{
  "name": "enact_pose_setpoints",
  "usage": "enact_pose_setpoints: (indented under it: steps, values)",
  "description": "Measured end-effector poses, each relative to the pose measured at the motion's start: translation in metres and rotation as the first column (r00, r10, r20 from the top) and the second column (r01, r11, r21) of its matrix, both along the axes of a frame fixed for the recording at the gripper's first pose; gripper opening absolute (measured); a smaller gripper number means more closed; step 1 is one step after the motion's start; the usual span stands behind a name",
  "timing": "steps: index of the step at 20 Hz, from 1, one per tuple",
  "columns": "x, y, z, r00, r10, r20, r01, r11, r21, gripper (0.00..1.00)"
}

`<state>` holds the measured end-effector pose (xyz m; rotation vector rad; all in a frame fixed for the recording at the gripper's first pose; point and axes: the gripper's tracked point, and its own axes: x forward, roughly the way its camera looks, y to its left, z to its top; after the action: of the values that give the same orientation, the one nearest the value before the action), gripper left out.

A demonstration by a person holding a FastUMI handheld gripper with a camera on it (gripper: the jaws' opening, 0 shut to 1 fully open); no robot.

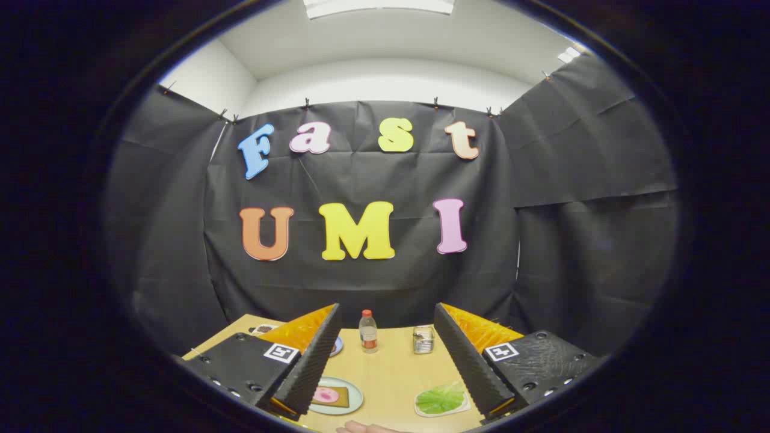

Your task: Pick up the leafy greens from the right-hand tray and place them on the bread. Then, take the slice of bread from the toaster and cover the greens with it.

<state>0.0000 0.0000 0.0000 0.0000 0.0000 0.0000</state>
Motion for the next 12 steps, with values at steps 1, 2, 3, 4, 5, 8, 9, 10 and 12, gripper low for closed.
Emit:
enact_pose_setpoints:
  steps: [1,2,3,4,5,8,9,10,12]
  values:
    - [0.001,-0.002,0.001,1.000,-0.003,-0.001,0.003,1.000,-0.005,0.96]
    - [0.002,-0.004,0.000,1.000,-0.003,0.000,0.003,1.000,-0.009,0.96]
    - [0.003,-0.007,0.001,1.000,-0.003,0.002,0.003,1.000,-0.013,0.96]
    - [0.004,-0.011,0.000,1.000,-0.005,0.003,0.005,1.000,-0.019,0.96]
    - [0.005,-0.014,0.001,1.000,-0.003,0.003,0.003,1.000,-0.019,0.96]
    - [0.012,-0.024,-0.002,1.000,0.018,-0.006,-0.018,1.000,-0.014,0.96]
    - [0.013,-0.030,-0.001,1.000,0.021,-0.011,-0.021,1.000,-0.015,0.96]
    - [0.014,-0.035,0.000,1.000,0.027,-0.007,-0.027,1.000,-0.014,0.96]
    - [0.017,-0.047,0.000,0.999,0.035,-0.006,-0.036,0.999,-0.017,0.96]
